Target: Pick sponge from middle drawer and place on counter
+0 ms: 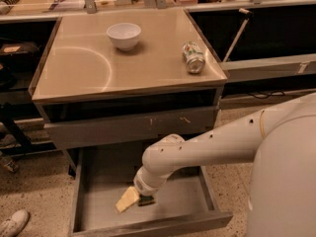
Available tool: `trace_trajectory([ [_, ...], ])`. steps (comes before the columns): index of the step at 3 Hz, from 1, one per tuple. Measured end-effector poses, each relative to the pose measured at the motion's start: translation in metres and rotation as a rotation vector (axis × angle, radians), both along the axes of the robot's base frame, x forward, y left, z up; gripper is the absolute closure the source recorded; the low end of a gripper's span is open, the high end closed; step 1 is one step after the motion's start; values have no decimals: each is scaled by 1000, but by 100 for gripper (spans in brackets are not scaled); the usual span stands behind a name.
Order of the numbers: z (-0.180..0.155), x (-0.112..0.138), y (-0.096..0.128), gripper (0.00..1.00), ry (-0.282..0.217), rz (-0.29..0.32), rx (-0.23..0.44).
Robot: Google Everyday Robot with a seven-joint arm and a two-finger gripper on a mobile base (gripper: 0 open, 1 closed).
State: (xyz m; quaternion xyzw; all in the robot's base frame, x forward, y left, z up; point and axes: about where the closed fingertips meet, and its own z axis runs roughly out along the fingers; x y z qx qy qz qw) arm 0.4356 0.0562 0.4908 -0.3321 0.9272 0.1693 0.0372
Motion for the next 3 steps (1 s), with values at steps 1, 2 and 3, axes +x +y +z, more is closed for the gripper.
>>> trace_trajectory([
  [1, -7, 1, 8, 0, 3, -3, -5],
  [2, -24, 0, 13, 0, 28, -13, 10],
  [3, -49, 14, 15, 0, 31, -76, 19],
])
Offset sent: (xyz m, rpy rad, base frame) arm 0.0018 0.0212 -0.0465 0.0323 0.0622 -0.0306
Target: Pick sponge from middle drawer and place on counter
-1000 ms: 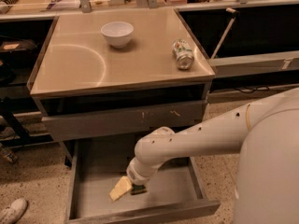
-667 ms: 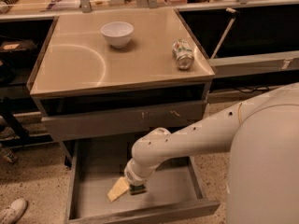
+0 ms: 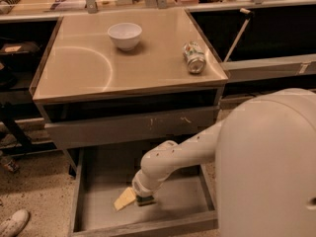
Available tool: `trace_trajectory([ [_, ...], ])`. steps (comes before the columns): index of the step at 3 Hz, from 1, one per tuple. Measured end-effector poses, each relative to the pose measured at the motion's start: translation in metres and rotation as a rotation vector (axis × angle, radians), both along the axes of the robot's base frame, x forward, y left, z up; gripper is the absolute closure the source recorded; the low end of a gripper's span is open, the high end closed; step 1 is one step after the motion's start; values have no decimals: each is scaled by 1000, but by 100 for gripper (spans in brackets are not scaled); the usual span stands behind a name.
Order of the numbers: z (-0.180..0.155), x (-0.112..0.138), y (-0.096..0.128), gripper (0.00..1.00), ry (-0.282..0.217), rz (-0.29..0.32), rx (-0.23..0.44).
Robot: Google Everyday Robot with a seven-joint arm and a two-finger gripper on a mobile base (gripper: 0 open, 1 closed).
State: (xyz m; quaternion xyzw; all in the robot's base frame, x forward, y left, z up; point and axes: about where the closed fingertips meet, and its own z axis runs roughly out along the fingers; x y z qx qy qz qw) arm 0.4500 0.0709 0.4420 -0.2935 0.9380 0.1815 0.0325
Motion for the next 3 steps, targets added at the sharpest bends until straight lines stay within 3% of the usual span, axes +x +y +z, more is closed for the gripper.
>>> trace_trajectory([
  [2, -36, 26, -11, 0, -14, -121, -13],
  [3, -37, 27, -11, 0, -14, -126, -14],
])
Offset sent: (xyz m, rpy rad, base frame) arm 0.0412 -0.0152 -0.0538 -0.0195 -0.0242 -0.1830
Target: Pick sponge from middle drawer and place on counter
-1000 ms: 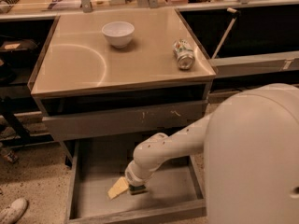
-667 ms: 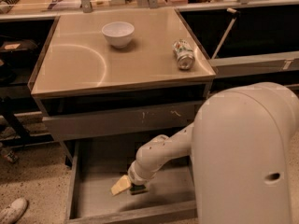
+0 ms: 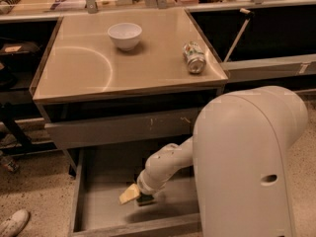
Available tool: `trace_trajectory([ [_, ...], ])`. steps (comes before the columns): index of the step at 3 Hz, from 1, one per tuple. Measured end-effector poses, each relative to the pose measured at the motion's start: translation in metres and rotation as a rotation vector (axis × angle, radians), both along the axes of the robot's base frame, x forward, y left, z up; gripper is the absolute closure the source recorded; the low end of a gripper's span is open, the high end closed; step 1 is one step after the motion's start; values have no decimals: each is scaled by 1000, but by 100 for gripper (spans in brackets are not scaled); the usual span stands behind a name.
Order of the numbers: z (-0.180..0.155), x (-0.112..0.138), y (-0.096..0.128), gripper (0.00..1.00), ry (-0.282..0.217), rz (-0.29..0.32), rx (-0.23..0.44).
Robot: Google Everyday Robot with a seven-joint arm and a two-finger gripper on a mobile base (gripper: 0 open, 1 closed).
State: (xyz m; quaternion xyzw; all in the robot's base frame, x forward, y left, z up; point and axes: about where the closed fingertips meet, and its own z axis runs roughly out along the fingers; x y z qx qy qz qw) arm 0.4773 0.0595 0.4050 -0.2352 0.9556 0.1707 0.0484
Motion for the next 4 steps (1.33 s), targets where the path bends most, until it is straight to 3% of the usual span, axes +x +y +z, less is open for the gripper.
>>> trace_trajectory([
  [2, -24, 13, 4, 0, 2, -66, -3],
  [4, -33, 33, -5, 0, -29, -138, -17],
])
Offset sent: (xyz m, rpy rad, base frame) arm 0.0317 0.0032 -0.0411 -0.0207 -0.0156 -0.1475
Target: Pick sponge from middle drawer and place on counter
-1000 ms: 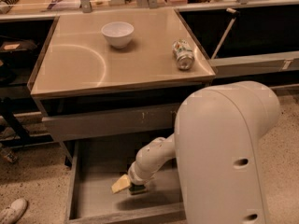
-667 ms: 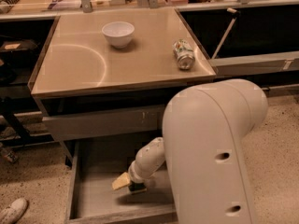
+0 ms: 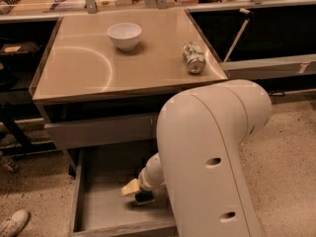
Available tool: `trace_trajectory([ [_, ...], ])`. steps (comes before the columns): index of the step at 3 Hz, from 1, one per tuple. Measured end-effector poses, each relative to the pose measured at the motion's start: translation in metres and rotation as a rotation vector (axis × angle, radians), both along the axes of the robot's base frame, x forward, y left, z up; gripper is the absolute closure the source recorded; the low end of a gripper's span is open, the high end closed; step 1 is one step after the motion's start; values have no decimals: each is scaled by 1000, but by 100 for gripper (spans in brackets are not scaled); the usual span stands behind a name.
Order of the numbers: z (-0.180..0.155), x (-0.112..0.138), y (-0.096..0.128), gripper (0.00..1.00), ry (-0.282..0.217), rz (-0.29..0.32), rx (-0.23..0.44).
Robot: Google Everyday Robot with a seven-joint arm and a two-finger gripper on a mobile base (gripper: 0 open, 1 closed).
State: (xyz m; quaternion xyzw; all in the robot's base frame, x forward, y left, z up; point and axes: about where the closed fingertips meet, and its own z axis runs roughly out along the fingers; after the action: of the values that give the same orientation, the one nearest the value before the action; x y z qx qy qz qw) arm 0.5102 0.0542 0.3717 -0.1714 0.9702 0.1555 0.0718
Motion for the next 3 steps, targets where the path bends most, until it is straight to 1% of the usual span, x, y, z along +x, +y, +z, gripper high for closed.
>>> trace_trajectory([
  [2, -26, -5, 9, 0, 42, -12, -6],
  [3, -27, -6, 11, 0, 48, -13, -3],
])
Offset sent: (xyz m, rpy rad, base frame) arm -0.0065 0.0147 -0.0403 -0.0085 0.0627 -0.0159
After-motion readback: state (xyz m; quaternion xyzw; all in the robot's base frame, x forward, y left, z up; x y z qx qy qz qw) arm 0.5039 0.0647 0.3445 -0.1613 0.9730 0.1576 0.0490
